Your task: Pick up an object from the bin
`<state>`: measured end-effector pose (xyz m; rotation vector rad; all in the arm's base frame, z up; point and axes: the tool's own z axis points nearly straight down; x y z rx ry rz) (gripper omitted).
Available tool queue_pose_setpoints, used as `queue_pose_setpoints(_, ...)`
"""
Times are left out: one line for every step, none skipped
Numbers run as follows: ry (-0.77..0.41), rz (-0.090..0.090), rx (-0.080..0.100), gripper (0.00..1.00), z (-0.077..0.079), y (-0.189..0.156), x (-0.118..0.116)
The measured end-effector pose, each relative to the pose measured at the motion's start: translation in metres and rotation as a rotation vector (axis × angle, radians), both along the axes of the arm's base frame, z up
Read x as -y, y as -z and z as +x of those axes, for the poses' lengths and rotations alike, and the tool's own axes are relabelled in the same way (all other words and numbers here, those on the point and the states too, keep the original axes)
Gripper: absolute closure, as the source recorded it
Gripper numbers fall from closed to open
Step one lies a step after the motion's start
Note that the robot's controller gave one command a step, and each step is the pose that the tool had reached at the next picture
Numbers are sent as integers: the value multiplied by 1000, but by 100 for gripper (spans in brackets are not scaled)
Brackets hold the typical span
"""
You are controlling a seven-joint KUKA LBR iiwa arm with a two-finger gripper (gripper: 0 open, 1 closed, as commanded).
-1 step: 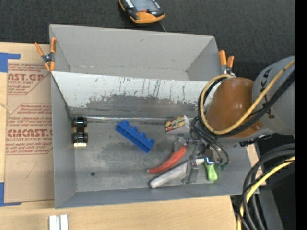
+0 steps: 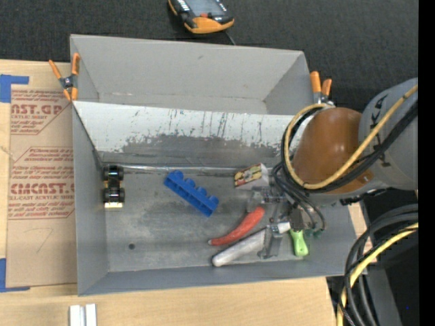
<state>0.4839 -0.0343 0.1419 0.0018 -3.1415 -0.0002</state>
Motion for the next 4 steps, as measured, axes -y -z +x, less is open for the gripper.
queue_pose_setpoints(-174, 1, -2, 0, 23, 19, 11)
queue_pose_setpoints(-222, 0, 0, 0, 17, 15, 9)
queue_pose_setpoints(-494, 2, -1, 0, 36, 23, 7)
queue_pose_setpoints(-401, 2, 1, 0, 40, 72, 3)
